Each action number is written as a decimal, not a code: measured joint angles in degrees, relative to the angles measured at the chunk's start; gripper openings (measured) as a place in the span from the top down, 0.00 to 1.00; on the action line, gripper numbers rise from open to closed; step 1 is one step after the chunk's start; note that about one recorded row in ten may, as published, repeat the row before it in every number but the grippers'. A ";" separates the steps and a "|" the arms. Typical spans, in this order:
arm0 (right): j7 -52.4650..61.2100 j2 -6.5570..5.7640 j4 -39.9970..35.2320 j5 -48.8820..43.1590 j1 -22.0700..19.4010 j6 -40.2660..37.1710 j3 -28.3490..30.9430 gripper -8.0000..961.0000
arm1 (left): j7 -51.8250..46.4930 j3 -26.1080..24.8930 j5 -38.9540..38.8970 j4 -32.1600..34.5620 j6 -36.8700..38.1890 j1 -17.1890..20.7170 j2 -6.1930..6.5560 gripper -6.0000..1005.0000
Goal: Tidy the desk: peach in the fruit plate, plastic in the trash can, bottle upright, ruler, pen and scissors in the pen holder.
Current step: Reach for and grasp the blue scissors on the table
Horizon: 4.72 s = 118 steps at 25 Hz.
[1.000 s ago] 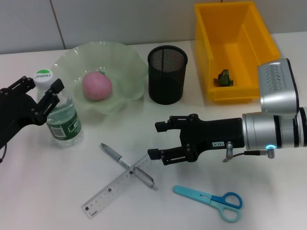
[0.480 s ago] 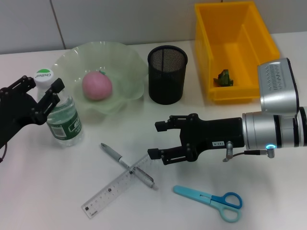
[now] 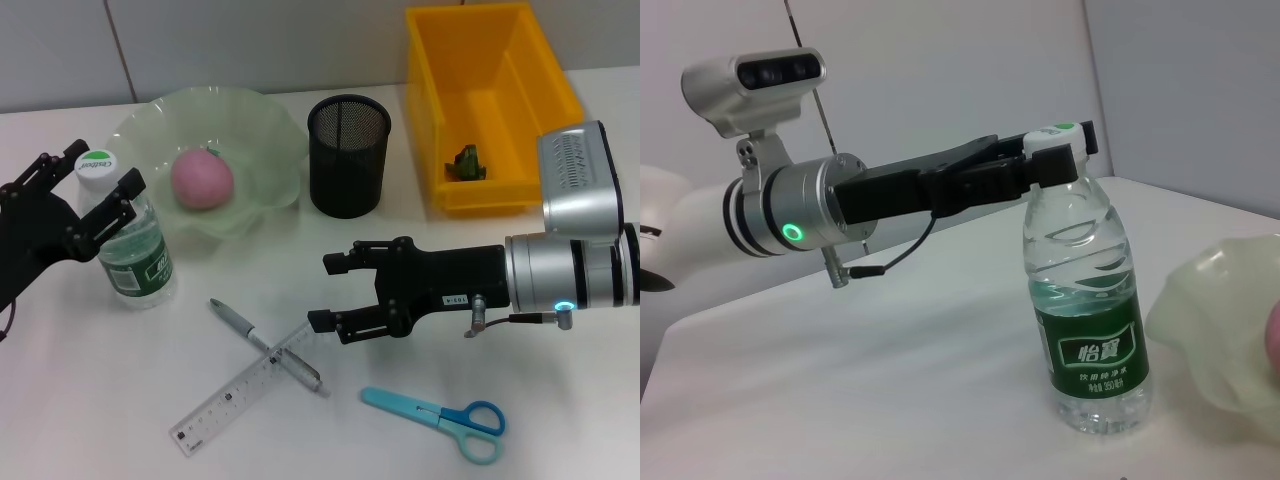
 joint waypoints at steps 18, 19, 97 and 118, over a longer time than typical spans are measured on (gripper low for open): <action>0.11 0.00 -0.05 -0.08 -0.03 0.18 -0.07 0.15 | -2.77 0.23 -0.32 4.08 4.40 2.86 0.37 0.16; 0.10 0.00 -0.04 -0.08 -0.02 0.25 -0.04 0.15 | -3.92 0.16 -0.34 4.99 4.58 3.40 0.36 0.16; 62.16 0.17 -29.84 -42.19 21.55 -24.37 -24.03 0.15 | -28.48 8.68 34.72 23.17 7.70 2.48 0.14 0.17; 64.64 0.62 -29.43 -41.58 19.57 -18.31 -40.99 0.15 | -29.06 8.68 34.71 23.02 6.56 1.92 0.18 0.17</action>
